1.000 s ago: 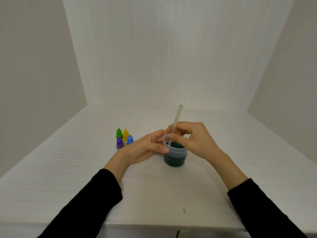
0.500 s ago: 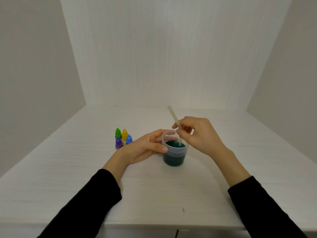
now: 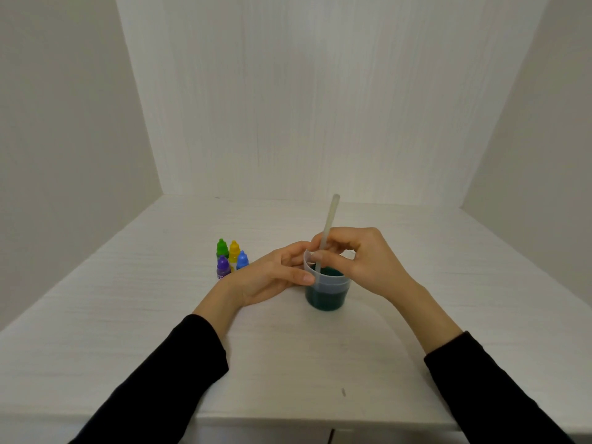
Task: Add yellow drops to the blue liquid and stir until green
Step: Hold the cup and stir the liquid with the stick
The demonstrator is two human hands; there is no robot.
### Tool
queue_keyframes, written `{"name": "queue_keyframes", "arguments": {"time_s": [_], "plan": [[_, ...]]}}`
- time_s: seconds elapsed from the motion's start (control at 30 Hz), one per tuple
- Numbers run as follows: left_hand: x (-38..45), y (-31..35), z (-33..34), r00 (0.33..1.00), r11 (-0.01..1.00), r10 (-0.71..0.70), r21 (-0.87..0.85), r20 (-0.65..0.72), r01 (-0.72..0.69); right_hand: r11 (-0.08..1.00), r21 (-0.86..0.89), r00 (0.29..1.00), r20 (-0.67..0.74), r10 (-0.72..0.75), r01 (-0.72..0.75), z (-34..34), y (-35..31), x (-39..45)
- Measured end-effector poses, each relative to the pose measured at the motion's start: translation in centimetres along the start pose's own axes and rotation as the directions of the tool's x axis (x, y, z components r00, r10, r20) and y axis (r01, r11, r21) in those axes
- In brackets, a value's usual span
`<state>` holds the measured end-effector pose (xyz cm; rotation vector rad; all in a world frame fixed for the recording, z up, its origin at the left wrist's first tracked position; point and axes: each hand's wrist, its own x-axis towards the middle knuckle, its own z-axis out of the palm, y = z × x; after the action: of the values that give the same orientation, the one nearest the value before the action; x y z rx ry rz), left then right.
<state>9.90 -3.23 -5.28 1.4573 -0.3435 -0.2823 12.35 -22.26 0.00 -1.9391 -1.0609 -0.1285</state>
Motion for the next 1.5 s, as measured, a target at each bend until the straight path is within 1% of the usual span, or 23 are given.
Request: {"name": "queue_keyframes", "arguments": {"time_s": [0.1, 0.23, 0.43, 0.53, 0.63, 0.9, 1.1, 1.3, 1.5], "plan": [[0.1, 0.0, 0.0, 1.000, 1.000, 0.004, 0.009, 0.005, -0.004, 1.000, -0.019, 1.000, -0.006, 0.017, -0.017, 0.3, 0.1, 0.2], [0.1, -0.1, -0.1, 1.000, 1.000, -0.022, -0.009, -0.012, 0.022, 0.994, -0.096, 0.999, -0.018, 0.046, -0.048, 0.3, 0.2, 0.5], [0.0, 0.0, -0.1, 0.999, 0.999, -0.032, -0.035, -0.020, 0.031, 0.959, -0.282, 0.999, -0.045, 0.009, -0.021, -0.6, 0.3, 0.4], [0.1, -0.1, -0.2, 0.999, 0.999, -0.031, -0.028, -0.018, 0.030, 0.949, -0.314, 0.999, -0.036, 0.001, -0.012, -0.9, 0.2, 0.3], [0.1, -0.1, -0.2, 0.999, 1.000, -0.028, -0.015, -0.017, 0.028, 0.964, -0.266, 1.000, -0.021, -0.019, 0.012, -1.1, 0.1, 0.1], [0.0, -0.2, -0.2, 1.000, 1.000, -0.013, 0.003, -0.022, 0.013, 0.999, -0.044, 0.999, 0.034, -0.020, 0.022, -0.6, -0.1, -0.1], [0.1, -0.2, -0.2, 1.000, 1.000, -0.006, 0.001, -0.001, 0.006, 0.999, -0.012, 1.000, 0.009, 0.030, -0.030, 0.0, 0.1, 0.2], [0.2, -0.2, -0.2, 0.999, 0.999, -0.038, -0.017, -0.033, 0.038, 0.986, -0.161, 0.998, -0.038, 0.046, -0.052, 0.0, 0.5, 0.6], [0.0, -0.1, -0.1, 0.999, 0.999, -0.035, -0.026, -0.026, 0.035, 0.937, -0.349, 0.999, -0.034, -0.020, 0.007, -0.8, 0.2, 0.3]]}}
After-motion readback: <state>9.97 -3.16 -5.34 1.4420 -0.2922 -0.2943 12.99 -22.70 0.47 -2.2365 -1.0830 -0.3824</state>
